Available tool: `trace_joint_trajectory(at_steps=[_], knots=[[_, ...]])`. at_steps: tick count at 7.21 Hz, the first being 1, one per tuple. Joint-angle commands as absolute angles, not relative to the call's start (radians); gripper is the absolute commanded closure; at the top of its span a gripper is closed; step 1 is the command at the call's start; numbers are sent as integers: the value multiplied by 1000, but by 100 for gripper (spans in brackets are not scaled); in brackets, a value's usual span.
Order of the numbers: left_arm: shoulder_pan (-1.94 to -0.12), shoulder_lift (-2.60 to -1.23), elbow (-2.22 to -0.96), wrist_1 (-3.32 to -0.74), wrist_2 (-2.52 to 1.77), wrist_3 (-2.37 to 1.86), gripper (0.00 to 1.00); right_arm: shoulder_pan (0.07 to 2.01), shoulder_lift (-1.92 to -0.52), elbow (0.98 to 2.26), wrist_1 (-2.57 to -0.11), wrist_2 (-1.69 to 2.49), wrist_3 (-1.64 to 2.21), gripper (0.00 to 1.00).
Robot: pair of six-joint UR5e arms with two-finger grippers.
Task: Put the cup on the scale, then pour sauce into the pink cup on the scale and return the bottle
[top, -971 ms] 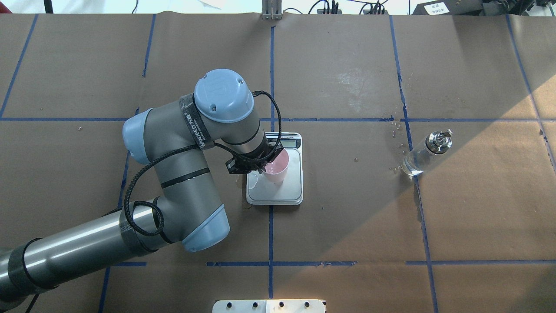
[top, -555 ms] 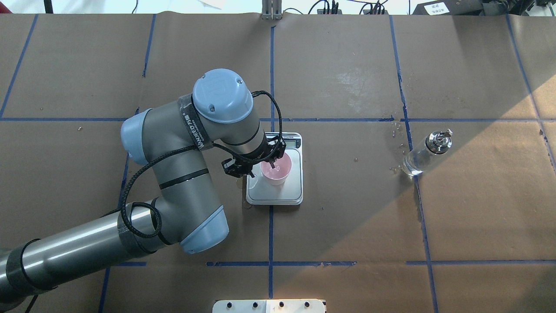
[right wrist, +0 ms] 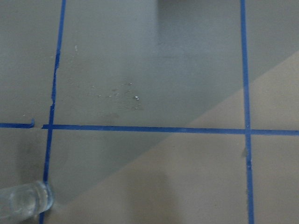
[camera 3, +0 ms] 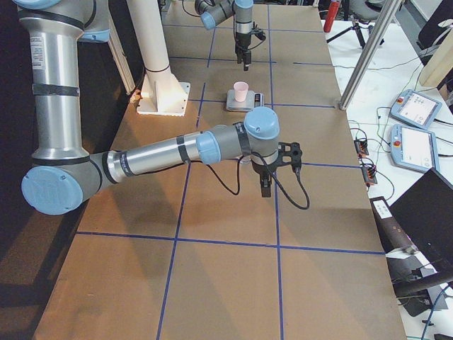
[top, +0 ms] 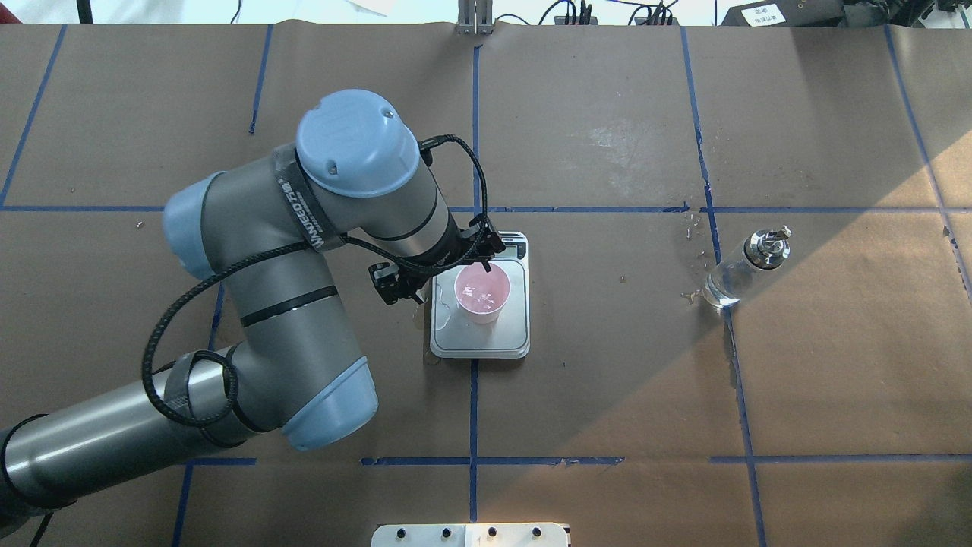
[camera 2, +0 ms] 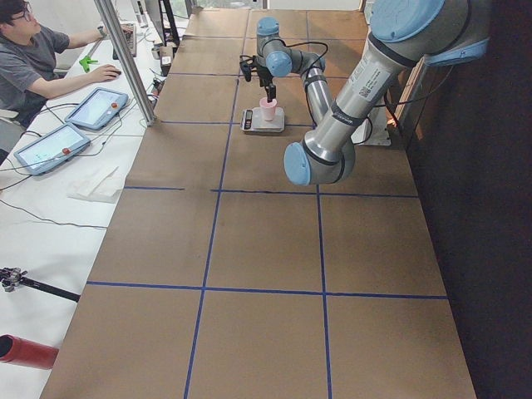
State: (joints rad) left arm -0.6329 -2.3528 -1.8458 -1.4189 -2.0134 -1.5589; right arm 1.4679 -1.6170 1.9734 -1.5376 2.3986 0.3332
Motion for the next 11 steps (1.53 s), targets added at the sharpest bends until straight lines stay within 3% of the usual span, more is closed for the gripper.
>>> trace_joint_trajectory(at_steps=[1, 4, 7, 9, 11], knots=[[-765, -2326, -1902, -1335, -2089, -1375, 0, 1322, -1687, 2211, -1536, 2353, 592, 0], [-903, -2196, -1997, -1333, -2114, -1147, 0, 1029, -1754, 2397, -1411, 2116, 1034, 0], [-1012, -2088, -2020, -1325, -2114, -883, 0, 624, -1816, 2427, -1282, 1637, 1357, 0], [-1069, -2007, -2037, -1330, -2109, -708, 0, 382, -1816, 2404, -1290, 1293, 1515, 0], [-1139, -1912, -2028, -1338, -2100, -436, 0, 293, -1757, 2256, -1289, 1052, 1571, 0]])
